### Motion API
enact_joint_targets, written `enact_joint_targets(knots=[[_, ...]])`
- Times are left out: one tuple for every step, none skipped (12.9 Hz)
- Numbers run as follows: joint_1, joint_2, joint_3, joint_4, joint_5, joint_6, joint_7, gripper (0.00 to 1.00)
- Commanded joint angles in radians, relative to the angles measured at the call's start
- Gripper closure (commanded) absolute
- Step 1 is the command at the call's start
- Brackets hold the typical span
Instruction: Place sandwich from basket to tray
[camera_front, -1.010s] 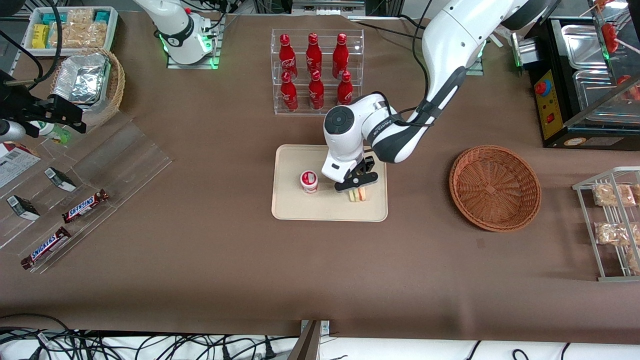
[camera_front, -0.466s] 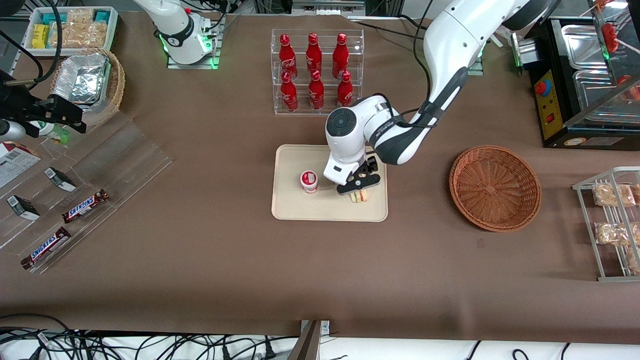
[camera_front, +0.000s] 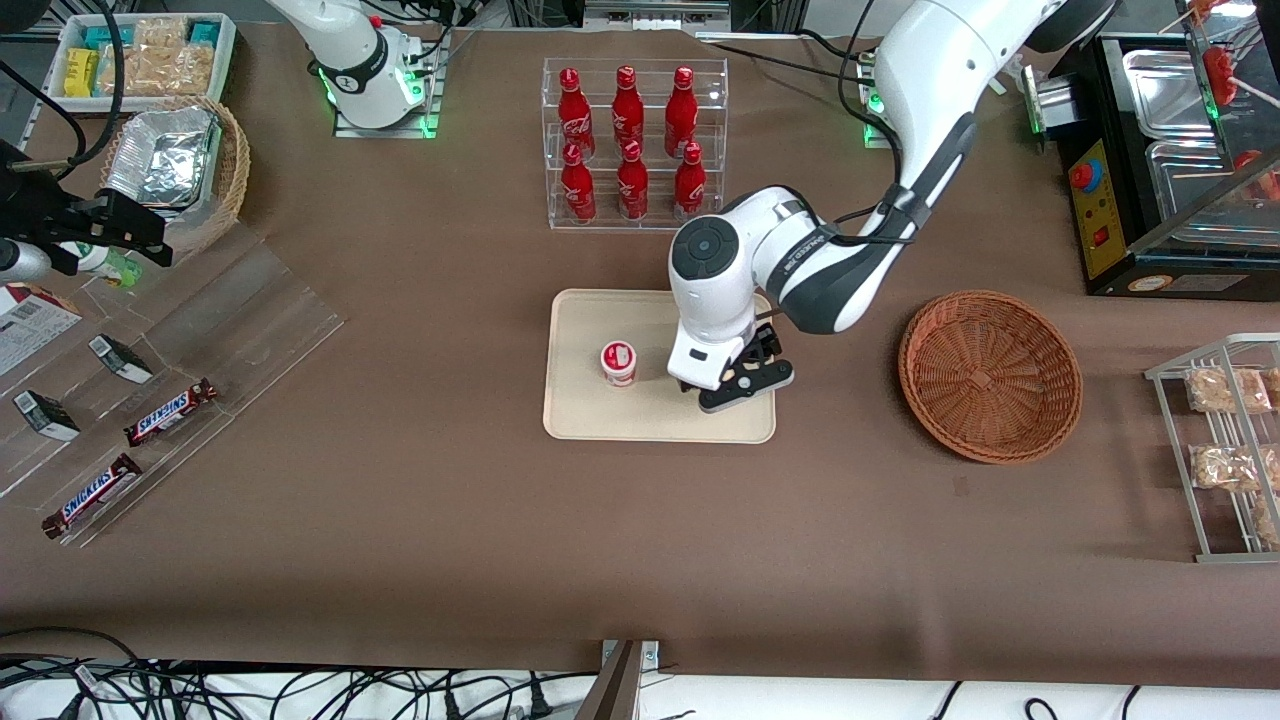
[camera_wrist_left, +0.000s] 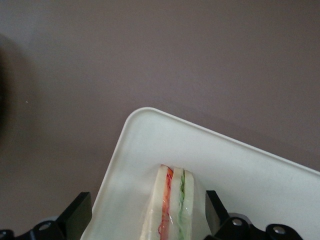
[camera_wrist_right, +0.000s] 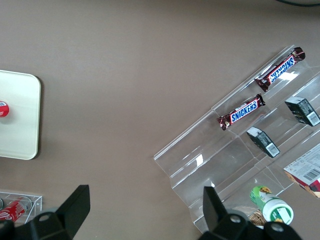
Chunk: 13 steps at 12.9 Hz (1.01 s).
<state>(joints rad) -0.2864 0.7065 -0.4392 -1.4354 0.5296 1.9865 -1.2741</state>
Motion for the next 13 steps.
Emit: enact_joint_targets(knots=[[0.052, -0.077, -0.015, 0.000, -0.026, -0.086, 0.033, 0.00], [0.078, -0.108, -0.015, 0.000, -0.064, -0.110, 0.076, 0.00], [0.107, -0.137, -0.015, 0.000, -0.101, -0.120, 0.131, 0.00], [0.140, -0.163, -0.015, 0.001, -0.141, -0.133, 0.201, 0.00], [0.165, -0.188, -0.013, 0.003, -0.172, -0.158, 0.266, 0.00], [0.190, -0.205, -0.009, 0.003, -0.198, -0.181, 0.327, 0.00], [0.209, -0.223, -0.007, 0.003, -0.209, -0.198, 0.378, 0.00], [0.237, -0.237, -0.006, 0.003, -0.224, -0.222, 0.428, 0.00], [0.271, -0.257, -0.006, 0.003, -0.244, -0.238, 0.497, 0.00], [0.295, -0.274, -0.001, 0.003, -0.259, -0.259, 0.560, 0.00], [0.299, -0.291, 0.034, 0.004, -0.278, -0.280, 0.617, 0.00], [0.296, -0.315, 0.087, 0.003, -0.313, -0.291, 0.686, 0.00], [0.290, -0.338, 0.140, 0.003, -0.351, -0.304, 0.766, 0.00]])
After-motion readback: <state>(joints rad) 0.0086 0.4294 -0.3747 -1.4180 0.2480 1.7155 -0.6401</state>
